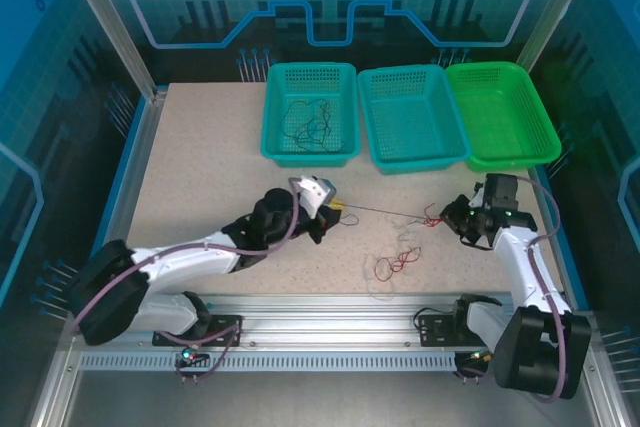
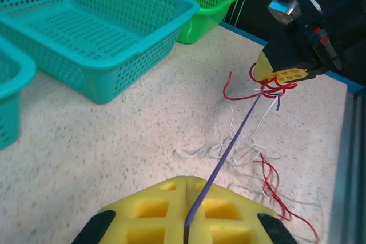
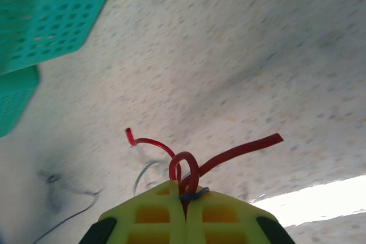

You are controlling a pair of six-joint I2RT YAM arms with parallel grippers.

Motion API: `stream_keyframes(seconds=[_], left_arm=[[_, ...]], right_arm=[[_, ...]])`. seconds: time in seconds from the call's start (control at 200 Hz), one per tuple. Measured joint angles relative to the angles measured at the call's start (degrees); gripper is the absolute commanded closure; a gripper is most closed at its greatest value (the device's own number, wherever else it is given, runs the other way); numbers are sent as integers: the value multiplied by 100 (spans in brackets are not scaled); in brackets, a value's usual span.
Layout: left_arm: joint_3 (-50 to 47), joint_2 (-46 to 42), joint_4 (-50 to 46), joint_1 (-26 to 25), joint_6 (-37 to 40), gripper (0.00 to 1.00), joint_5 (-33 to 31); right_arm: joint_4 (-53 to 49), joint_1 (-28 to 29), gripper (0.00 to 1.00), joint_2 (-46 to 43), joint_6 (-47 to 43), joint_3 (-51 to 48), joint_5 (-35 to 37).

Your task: Untangle the cables

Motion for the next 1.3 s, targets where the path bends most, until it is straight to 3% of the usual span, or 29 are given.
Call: stream_keyframes(seconds=[0.135, 0.225, 0.31, 0.365, 0.475, 0.69, 0.76, 1.05, 1.076, 1.176, 1.301], left_arm=[[7, -719, -730, 490, -352, 100, 339], [76, -933, -1182, 682, -393, 100, 485], [223, -1069, -1344, 922, -442, 100, 365], [372, -1169, -1263, 1158, -490, 100, 280], [538, -1176, -931, 1285, -636, 100, 249], [476, -920, -901, 1281, -826, 100, 262], [448, -916, -981, 1281, -824, 100, 260], [525, -1012, -1510, 1281, -776, 100, 146], [566, -1012, -1565, 1281, -776, 100, 149], [774, -1016, -1707, 1281, -778, 100, 157], [1104, -1054, -1908, 1274, -782, 100, 177]], right_arm=[[59, -72, 93, 63, -131, -7, -901], [144, -79, 85, 188, -308, -7, -1200], [339, -293, 81, 352, -518, -52, -645], [457, -455, 85, 485, -629, -129, -201], [435, -190, 90, 621, -732, -175, 516], [431, 284, 81, 450, -699, -179, 791], [461, 868, 78, 225, -621, -179, 782], [1598, 4472, 57, -433, 35, -181, 1274], [1799, 4800, 53, -400, 50, -190, 1349], [2573, 5792, 51, -28, 96, -197, 1582], [3447, 6435, 48, 914, 160, -142, 1617]])
